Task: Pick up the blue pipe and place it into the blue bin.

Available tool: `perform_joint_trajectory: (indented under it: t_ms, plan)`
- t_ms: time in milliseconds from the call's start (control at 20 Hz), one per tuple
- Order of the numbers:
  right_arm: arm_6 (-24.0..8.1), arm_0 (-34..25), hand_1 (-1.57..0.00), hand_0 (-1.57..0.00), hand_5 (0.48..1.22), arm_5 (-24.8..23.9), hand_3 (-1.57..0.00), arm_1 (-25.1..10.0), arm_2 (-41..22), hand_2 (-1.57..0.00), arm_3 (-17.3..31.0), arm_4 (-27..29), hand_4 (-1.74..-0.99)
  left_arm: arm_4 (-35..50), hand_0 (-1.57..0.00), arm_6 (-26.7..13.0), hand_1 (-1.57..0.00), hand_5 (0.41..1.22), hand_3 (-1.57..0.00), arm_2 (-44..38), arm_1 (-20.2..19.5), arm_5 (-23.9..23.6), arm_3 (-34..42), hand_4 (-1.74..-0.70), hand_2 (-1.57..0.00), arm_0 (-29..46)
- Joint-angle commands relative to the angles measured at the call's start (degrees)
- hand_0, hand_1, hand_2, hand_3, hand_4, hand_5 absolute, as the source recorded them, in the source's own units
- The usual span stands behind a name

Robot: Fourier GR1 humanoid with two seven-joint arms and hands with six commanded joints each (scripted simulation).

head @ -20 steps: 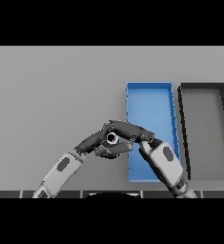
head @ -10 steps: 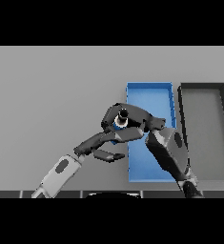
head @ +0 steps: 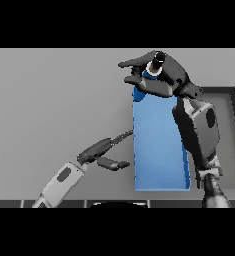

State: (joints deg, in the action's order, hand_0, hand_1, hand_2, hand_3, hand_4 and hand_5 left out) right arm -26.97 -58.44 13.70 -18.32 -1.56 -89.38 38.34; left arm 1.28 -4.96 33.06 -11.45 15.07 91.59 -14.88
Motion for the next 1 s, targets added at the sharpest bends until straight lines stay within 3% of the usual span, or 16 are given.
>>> perform_joint_trajectory:
  t_ms: [0,200,450,650,750,850,900,950]
  plan:
    - [0.5,0.6,-1.57,-1.57,1.221,0.2,-1.57,-0.7,1.2,-1.57,2.1,-1.0,-1.498,-0.3,0.00,-0.9,0.00,0.477,0.00,0.1,0.4,-0.6,0.3,-0.84,0.00,-0.1]
    - [-1.4,3.9,-1.57,-1.57,1.221,-0.2,-1.57,-2.4,5.2,-1.57,10.5,-5.0,-1.499,-1.1,0.00,-1.1,0.00,0.465,0.00,-0.5,-0.8,-1.3,0.5,-0.83,0.00,0.1]
    - [-3.5,13.0,-1.57,-1.57,1.221,-0.5,-1.57,-2.7,7.3,-1.57,12.4,-9.0,-1.499,-0.8,0.00,-0.4,0.00,0.463,0.00,-0.7,-1.3,-0.8,0.9,-0.83,0.00,0.2]
    - [-8.0,21.3,-1.57,-1.57,1.221,-3.9,-1.57,-1.7,7.4,-1.57,10.8,-12.2,-1.499,-0.4,0.00,-0.8,0.00,0.469,0.00,-0.6,-1.5,-0.6,1.6,-0.83,0.00,0.5]
    - [-8.0,24.9,-1.57,-1.57,1.221,-6.4,-1.57,-2.7,5.5,-1.57,11.7,-13.3,-1.499,-0.6,0.00,-0.8,0.00,0.470,0.00,-0.4,-1.5,-0.8,1.9,-0.83,0.00,1.1]
    - [-8.0,27.1,-1.57,-1.57,1.221,-9.0,-1.08,-5.0,1.5,-1.57,11.6,-12.1,-1.586,-0.6,0.00,-1.1,0.00,0.470,0.00,-0.4,-1.7,-0.6,1.9,-0.83,0.00,0.9]
    - [-8.0,28.7,-1.57,-1.57,1.221,-9.4,-1.18,-5.7,-0.9,-1.57,11.8,-11.7,-1.569,-0.4,0.00,-1.4,0.00,0.471,0.00,-0.4,-1.5,-0.6,2.1,-0.83,0.00,0.8]
    - [-8.0,30.0,-1.57,-1.57,1.221,-9.8,-1.04,-6.9,-2.6,-1.57,11.9,-10.7,-1.603,-0.4,0.00,-1.6,0.00,0.472,0.00,-0.3,-1.4,-0.7,2.4,-0.83,0.00,0.7]
